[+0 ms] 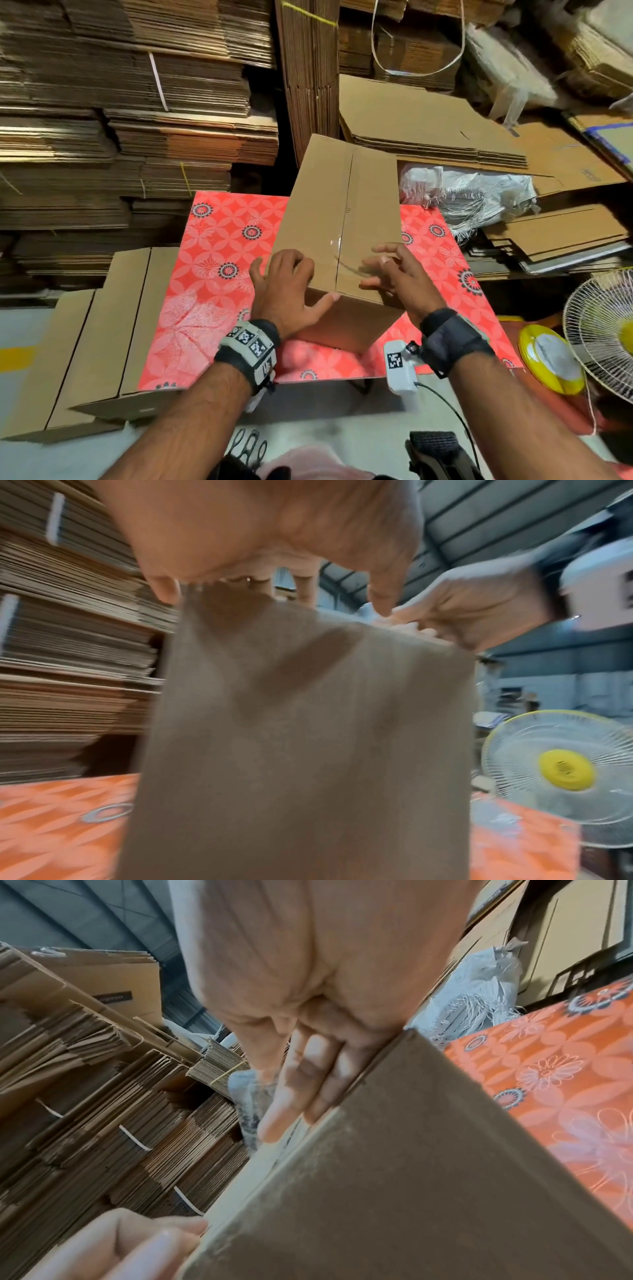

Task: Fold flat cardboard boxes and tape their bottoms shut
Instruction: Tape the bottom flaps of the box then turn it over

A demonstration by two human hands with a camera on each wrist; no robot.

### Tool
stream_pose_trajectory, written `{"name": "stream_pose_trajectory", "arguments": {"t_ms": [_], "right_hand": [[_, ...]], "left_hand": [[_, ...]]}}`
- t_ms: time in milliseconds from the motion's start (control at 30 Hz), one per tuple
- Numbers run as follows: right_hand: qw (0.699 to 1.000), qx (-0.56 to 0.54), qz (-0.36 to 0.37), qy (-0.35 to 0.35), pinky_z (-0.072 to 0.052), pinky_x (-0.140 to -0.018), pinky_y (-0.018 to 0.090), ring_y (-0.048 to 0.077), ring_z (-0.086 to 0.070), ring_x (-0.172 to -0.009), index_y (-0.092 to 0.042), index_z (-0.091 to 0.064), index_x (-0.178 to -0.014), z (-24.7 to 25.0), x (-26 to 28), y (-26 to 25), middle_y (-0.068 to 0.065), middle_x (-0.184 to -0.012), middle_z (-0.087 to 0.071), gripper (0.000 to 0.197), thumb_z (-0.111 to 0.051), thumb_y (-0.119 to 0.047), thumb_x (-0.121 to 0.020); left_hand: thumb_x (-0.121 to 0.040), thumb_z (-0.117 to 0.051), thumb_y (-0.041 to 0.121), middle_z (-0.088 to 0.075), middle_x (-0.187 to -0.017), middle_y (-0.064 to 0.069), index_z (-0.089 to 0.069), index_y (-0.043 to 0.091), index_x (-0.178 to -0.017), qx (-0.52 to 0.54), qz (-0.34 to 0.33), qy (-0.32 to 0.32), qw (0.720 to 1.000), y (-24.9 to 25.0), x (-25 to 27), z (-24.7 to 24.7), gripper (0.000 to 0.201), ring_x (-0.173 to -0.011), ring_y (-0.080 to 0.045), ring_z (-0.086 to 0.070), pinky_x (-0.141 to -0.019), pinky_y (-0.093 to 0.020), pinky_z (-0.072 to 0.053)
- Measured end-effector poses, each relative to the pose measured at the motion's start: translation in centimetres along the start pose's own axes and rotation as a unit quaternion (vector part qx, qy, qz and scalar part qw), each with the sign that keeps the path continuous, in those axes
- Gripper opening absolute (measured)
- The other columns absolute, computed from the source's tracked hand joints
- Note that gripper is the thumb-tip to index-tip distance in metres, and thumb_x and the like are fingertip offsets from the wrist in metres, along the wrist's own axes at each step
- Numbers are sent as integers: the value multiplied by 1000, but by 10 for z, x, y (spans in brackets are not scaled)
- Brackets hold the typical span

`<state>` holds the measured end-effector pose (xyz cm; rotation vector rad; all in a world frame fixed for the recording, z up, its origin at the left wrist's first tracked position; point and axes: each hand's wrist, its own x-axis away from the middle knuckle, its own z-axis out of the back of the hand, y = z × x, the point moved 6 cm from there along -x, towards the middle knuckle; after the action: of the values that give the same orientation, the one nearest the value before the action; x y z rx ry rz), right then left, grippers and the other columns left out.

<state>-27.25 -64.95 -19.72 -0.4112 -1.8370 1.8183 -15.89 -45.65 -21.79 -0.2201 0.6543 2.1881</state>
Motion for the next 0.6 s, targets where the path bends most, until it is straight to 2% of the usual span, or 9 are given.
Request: {"name": "stream_pose_trajectory", "arguments": {"t_ms": [67, 167, 233, 300, 333, 400, 467, 500, 600], "right_hand": [[998, -51, -6, -26, -58, -83, 30, 34, -74, -98, -14, -63, -114, 1, -2, 2, 22, -118, -71, 20, -45, -9, -108], [991, -121, -16, -50, -56, -89, 27, 30, -72, -105, -5, -64, -115, 5, -4, 4, 20, -114, -72, 24, -43, 2, -105], [990, -133, -13, -43, -57, -89, 29, 30, -73, -100, -2, -64, -113, 11, -8, 2, 21, -108, -72, 24, -43, 4, -104], [994, -114, 1, -7, -59, -83, 32, 31, -72, -88, -1, -64, -109, 23, -18, -3, 23, -100, -70, 22, -43, 3, -103], [996, -86, 9, 16, -59, -81, 34, 32, -72, -85, -4, -65, -108, 32, -24, -6, 25, -97, -70, 22, -45, 4, -102], [996, 43, 46, 64, -57, -79, 35, 29, -73, -82, -14, -64, -108, 50, -38, -15, 22, -93, -73, 24, -52, 1, -95], [973, 196, 89, 86, -52, -72, 32, 18, -71, -75, -23, -62, -108, 57, -53, -29, 11, -83, -73, 24, -62, -6, -90], [961, 241, 106, 84, -52, -70, 31, 16, -69, -72, -23, -61, -108, 55, -61, -37, 6, -82, -70, 25, -67, -9, -88], [926, 343, 152, 49, -55, -74, 33, 15, -63, -74, -23, -60, -107, 35, -88, -54, -2, -101, -56, 29, -75, -12, -84]], "left_hand": [[-79, -56, 69, -50, -113, 5, -54, 26, -97, 23, -36, 0, 999, 27, 0, -2, 47, -116, -17, -46, -104, -55, -29], [-79, -56, 55, -55, -120, 1, -60, 21, -111, 96, -108, -38, 989, 69, 2, -17, 46, -118, -21, -51, -101, -45, -35], [-79, -55, 52, -56, -118, 3, -61, 20, -110, 111, -107, -43, 987, 76, 4, -28, 45, -117, -20, -52, -100, -40, -33], [-77, -56, 52, -56, -108, 4, -60, 20, -101, 108, -103, -28, 988, 71, 3, -32, 40, -109, -21, -53, -96, -39, -32], [-77, -57, 53, -56, -103, 4, -59, 21, -96, 108, -101, -22, 989, 66, 2, -32, 38, -105, -20, -53, -93, -39, -32], [-76, -59, 56, -54, -95, 7, -58, 23, -87, 124, -80, -6, 989, 54, -1, -29, 35, -98, -17, -53, -89, -38, -31], [-75, -63, 57, -53, -87, 11, -54, 26, -76, 162, -43, 10, 986, 38, -8, -24, 32, -91, -15, -54, -87, -38, -31], [-76, -65, 56, -54, -83, 11, -52, 27, -71, 180, -25, 12, 983, 30, -13, -21, 32, -88, -14, -55, -86, -39, -32], [-79, -67, 53, -50, -68, 12, -42, 30, -60, 187, 16, 18, 982, 7, -25, -10, 39, -75, -7, -53, -83, -49, -42]]}}
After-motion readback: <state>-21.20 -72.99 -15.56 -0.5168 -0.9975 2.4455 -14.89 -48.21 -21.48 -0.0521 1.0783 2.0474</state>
